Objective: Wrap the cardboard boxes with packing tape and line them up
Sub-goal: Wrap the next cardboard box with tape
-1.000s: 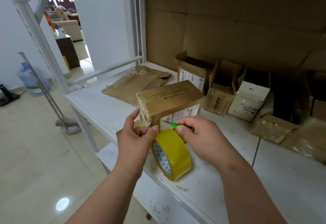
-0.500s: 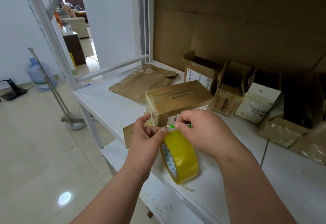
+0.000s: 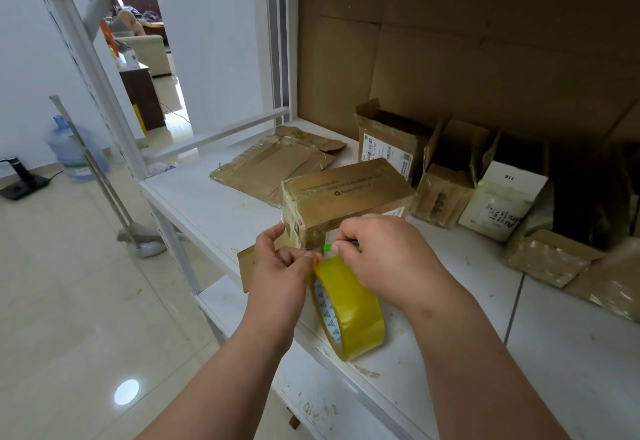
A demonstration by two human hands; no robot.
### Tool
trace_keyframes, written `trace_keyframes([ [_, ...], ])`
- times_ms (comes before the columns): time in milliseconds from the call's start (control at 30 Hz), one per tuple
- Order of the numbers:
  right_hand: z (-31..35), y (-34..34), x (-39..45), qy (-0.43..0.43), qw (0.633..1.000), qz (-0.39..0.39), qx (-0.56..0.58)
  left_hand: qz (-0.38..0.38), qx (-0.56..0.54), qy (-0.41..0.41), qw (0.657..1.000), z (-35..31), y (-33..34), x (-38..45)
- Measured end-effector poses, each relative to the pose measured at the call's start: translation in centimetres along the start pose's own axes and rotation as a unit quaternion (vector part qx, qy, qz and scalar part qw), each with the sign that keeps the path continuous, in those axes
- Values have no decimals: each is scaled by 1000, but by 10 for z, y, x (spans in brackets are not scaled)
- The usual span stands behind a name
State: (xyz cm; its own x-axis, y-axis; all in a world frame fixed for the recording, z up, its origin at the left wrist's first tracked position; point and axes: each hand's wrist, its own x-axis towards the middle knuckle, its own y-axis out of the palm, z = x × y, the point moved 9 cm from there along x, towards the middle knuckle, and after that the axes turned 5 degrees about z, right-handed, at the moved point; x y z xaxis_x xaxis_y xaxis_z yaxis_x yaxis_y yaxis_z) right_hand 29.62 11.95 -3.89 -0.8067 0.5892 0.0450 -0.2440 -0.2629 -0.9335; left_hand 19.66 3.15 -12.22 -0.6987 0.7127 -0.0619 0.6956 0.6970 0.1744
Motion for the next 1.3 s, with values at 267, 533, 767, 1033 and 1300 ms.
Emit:
trace_keyframes([
  [267,-16,4,4,25,1000,-15,-2,-5,-16,3,1000,-1,0,3],
  [533,-89,16,-14,159,984,-38,65,-1,-29,-7,1000,-1,-1,6],
  [767,-125,59,-28,264,962,40,-54,0,-22,3,1000,-1,0,7],
  [1033,-68,45,-12,196,900,-19,389,22,0,27,999,-6,3,4],
  [1300,-50,63,3,195,837,25,510,20,95,42,994,-14,-2,2],
])
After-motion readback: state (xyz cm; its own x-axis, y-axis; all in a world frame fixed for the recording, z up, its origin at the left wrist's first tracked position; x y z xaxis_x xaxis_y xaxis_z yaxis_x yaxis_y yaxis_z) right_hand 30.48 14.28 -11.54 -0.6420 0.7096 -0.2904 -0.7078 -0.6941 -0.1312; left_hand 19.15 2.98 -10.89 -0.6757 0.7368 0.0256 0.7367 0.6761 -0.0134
